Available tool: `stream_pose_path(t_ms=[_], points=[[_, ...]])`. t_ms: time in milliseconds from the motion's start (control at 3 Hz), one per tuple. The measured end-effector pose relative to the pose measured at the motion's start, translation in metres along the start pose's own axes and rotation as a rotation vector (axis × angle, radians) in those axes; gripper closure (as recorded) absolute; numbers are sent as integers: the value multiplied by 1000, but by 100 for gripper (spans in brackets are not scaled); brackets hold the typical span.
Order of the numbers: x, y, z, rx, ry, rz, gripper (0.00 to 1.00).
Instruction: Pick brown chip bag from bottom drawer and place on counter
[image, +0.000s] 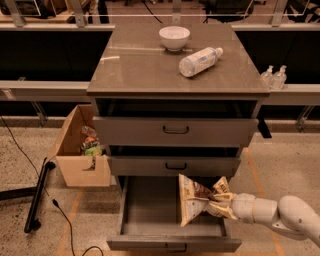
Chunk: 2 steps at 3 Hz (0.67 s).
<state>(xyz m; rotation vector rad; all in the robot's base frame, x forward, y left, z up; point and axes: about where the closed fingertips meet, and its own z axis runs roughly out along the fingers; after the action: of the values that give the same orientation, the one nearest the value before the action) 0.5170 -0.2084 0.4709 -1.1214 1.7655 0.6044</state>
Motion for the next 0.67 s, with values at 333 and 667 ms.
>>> stream_pose_path(t_ms=[333, 667], points=[[-50, 14, -42, -15, -103, 15, 100], [-90, 20, -72, -40, -157, 28, 100]])
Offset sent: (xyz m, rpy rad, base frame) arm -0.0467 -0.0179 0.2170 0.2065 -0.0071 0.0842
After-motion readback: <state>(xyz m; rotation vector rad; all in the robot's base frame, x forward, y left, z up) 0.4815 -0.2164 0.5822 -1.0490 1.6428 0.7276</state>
